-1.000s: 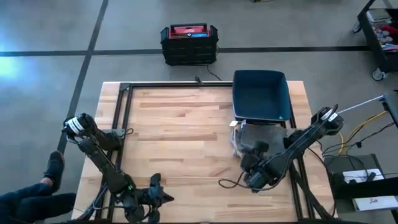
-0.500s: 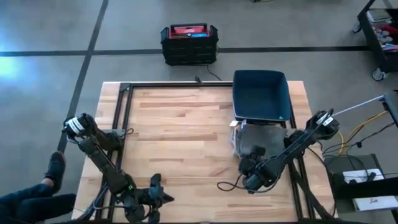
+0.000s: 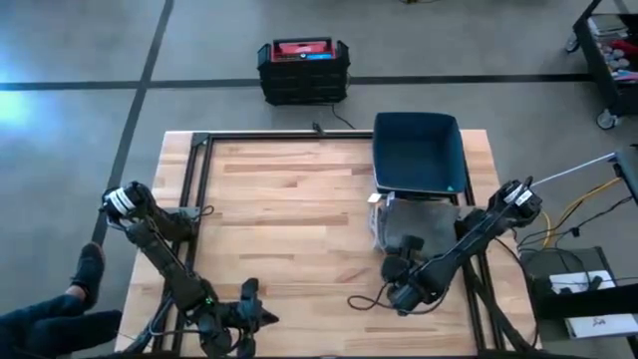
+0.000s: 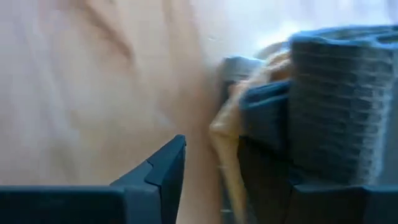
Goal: Fold towel
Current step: Adjust the stacked kitchen towels
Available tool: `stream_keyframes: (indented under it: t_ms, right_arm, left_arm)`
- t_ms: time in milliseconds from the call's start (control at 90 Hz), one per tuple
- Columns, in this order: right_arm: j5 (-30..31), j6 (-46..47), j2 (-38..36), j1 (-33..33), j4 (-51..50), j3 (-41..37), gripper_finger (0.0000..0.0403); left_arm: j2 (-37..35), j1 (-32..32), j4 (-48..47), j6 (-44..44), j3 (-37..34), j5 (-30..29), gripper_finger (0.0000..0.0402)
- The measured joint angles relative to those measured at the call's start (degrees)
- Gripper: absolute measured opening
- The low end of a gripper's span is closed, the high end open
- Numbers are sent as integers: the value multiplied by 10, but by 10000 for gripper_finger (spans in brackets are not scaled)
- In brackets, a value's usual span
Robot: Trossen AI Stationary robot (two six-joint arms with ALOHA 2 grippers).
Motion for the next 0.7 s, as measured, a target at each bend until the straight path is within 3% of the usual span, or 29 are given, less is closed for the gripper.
stream_keyframes:
  t_ms: [167,400,511,700]
  right_arm:
    - [2,-7,9,-15,25,-10,120]
    - [49,-132,12,-20,151,-11,106]
    - [27,-148,10,-20,130,-7,98]
    - [-28,-77,-5,1,36,7,80]
  left_arm:
    - [0,0,2,0,0,0,1]
    - [0,0,4,0,0,0,1]
    - [0,0,4,0,0,-1,1]
    - [0,0,4,0,0,-1,1]
